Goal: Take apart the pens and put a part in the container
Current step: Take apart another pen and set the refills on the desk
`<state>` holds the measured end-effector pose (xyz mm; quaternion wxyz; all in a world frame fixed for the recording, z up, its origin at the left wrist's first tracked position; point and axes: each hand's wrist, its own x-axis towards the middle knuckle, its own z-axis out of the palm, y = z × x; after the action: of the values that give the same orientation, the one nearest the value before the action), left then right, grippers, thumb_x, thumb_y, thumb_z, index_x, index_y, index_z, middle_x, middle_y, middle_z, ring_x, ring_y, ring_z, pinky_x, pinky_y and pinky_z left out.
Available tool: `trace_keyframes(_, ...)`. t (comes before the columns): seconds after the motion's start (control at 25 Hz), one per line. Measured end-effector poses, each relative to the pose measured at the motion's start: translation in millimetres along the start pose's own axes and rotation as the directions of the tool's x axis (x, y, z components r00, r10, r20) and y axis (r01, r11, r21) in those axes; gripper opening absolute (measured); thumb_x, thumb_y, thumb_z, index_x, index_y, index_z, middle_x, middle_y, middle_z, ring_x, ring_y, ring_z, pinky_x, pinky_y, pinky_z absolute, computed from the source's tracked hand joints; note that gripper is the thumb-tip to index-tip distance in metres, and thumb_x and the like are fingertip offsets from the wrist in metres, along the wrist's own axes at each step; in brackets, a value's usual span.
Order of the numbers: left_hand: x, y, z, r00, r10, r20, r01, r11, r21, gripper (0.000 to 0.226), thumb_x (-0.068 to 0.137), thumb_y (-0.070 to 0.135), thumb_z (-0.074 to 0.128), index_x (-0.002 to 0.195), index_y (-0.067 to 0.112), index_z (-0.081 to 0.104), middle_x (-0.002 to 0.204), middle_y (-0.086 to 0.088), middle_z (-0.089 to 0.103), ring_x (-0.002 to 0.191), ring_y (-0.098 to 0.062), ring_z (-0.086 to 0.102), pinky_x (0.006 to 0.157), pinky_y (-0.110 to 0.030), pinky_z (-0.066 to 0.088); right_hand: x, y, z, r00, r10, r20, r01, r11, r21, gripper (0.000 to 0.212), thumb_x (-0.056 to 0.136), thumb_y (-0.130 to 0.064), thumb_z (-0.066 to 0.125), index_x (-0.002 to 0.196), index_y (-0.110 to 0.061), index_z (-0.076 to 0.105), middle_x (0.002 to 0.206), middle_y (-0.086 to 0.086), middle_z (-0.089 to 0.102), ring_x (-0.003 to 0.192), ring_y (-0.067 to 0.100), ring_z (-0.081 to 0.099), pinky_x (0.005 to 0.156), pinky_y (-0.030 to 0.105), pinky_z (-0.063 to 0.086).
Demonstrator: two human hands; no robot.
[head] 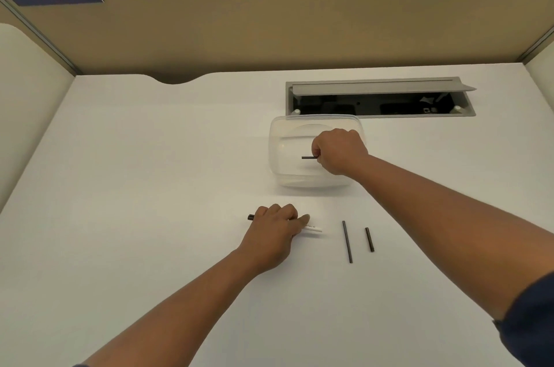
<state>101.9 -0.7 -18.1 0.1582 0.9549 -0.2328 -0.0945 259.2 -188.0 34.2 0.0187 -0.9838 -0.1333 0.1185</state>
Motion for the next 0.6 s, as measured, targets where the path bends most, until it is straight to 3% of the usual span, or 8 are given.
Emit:
trace_keyframes(0.2,6,-4,3,1.0,-0.007,0.018,0.007,1.0,-0.019,0.047,0.1,0.009,0.045,0.142,0.027,0.055,0.106,0.002,0.056,0.091,-0.026,0.049,0.078,-0.035,0.03,16,1,13,0.996,0.017,0.092,-0.023,0.998,0.063,0.022,0.082,-0.008,0.062,0.088,-0.027,0.072,0.09,0.0,0.07,0.078,0.024,0.063,0.067,0.032,0.049)
trace_keyframes(0.32,10,-4,4,1.0,-0.014,0.027,0.015,0.999,-0.033,0.047,0.1,0.01,0.045,0.143,0.027,0.054,0.106,0.002,0.056,0.092,-0.025,0.049,0.078,-0.034,0.028,19,4,17,0.991,0.022,0.13,-0.036,0.994,0.106,0.021,0.081,-0.007,0.064,0.085,-0.026,0.072,0.09,0.0,0.07,0.079,0.025,0.064,0.071,0.035,0.055)
trace_keyframes(0.6,11,-4,6,0.998,-0.023,0.05,0.025,0.999,-0.03,0.046,0.1,0.01,0.043,0.142,0.026,0.054,0.107,0.002,0.055,0.093,-0.025,0.048,0.078,-0.034,0.027,21,5,22,0.992,0.021,0.124,-0.045,0.981,0.19,0.017,0.081,-0.012,0.07,0.084,-0.028,0.067,0.093,0.0,0.069,0.08,0.023,0.062,0.071,0.034,0.054)
